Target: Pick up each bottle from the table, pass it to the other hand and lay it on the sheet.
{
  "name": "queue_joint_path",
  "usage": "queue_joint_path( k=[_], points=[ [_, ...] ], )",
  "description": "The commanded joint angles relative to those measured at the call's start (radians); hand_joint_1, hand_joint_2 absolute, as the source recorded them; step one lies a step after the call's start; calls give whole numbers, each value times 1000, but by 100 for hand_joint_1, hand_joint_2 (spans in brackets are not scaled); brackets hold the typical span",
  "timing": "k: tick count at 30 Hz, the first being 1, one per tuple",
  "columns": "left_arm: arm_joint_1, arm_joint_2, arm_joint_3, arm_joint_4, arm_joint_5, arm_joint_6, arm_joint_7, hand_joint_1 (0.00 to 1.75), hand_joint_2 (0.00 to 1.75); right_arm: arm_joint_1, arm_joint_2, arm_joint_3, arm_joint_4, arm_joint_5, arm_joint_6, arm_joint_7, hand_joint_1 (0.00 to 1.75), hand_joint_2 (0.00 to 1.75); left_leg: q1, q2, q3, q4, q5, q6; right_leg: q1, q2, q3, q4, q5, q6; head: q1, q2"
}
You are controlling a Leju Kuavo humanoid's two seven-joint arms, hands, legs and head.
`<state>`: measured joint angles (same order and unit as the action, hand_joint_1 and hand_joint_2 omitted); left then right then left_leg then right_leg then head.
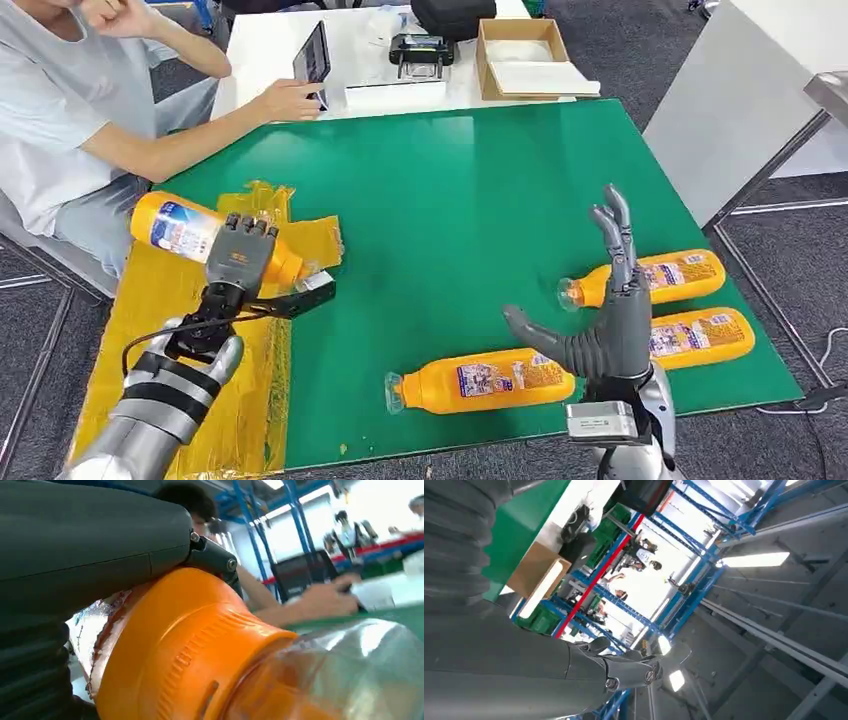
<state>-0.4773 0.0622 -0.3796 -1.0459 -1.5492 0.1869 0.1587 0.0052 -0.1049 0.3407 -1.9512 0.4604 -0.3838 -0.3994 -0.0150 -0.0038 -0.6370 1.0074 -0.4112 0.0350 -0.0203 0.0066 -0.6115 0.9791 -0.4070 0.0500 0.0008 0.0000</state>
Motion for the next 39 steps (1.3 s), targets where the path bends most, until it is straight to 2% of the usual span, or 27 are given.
queue_joint_path(
  k=[1,11,12,15,16,18,19,20,27,29,30,33,34,35,38,39],
  points=[
    [-80,6,-66,134,6,-18,4,175,175,-5,6,-24,10,3,-5,5,0,175,2,-1,4,1,-1,-3,2,-2,5,0,-1,-2,0,0],
    [-123,-32,-65,313,62,-90,16,175,175,-20,17,-27,67,14,10,16,0,175,2,-1,5,1,-2,-3,2,-2,6,-1,-1,-3,0,0],
    [-123,-32,-65,313,62,-90,16,175,175,-20,17,-27,67,14,10,16,0,175,3,-1,8,1,-3,-4,4,-2,10,-1,-2,-4,0,0],
    [-123,-32,-65,313,62,-90,16,175,175,-20,17,-27,67,14,10,16,0,175,1,0,2,0,0,-1,1,-1,2,-1,0,-1,0,0],
    [-123,-32,-65,313,62,-90,16,175,175,-20,17,-27,67,14,10,16,0,175,2,-1,5,1,-2,-3,2,-1,6,-1,-1,-2,0,0],
    [-123,-32,-65,313,62,-90,16,175,175,-20,17,-27,67,14,10,16,0,175,1,0,2,0,-1,-2,1,-1,3,-1,0,-1,0,0],
    [-123,-32,-65,313,62,-90,16,175,175,-20,17,-27,67,14,10,16,0,175,3,0,8,2,-4,-4,3,-1,9,-1,-2,-3,0,0],
    [-123,-32,-65,313,62,-90,16,175,175,-20,17,-27,67,14,10,16,0,175,1,0,3,0,-1,-2,1,-1,3,-1,0,-2,0,0],
    [-123,-32,-65,313,62,-90,16,175,175,-20,17,-27,67,14,10,16,0,175,1,0,2,0,-1,-2,1,-1,3,-1,0,-2,0,0],
    [-123,-32,-65,313,62,-90,16,175,175,-20,17,-27,67,14,10,16,0,175,3,0,6,2,-3,-4,3,-1,8,-1,-2,-3,0,0],
    [-123,-32,-65,313,62,-90,16,175,175,-20,17,-27,67,14,10,16,0,175,1,0,2,0,-1,-2,1,0,3,0,0,-1,0,0],
    [-123,-32,-65,313,62,-90,16,175,175,-20,17,-27,67,14,10,16,0,175,1,0,2,0,-1,-2,1,-1,3,-1,0,-1,0,0],
    [-123,-32,-65,313,62,-90,16,175,175,-20,17,-27,67,14,10,16,0,175,3,0,8,2,-4,-4,4,-1,9,-1,-3,-4,0,0],
    [-123,-32,-65,313,62,-90,16,175,175,-20,17,-27,67,14,10,16,0,175,1,0,3,0,-1,-2,1,-1,4,-1,-1,-2,0,0],
    [-128,-35,-63,324,77,-96,8,175,175,-22,17,-27,69,14,13,19,0,175,1,0,3,0,-1,-2,1,0,4,-1,0,-2,0,0],
    [-129,-39,-57,331,92,-95,0,175,175,-24,17,-27,74,13,14,19,0,175,3,0,8,2,-4,-4,4,-1,10,0,-3,-4,0,0]
  ],
)
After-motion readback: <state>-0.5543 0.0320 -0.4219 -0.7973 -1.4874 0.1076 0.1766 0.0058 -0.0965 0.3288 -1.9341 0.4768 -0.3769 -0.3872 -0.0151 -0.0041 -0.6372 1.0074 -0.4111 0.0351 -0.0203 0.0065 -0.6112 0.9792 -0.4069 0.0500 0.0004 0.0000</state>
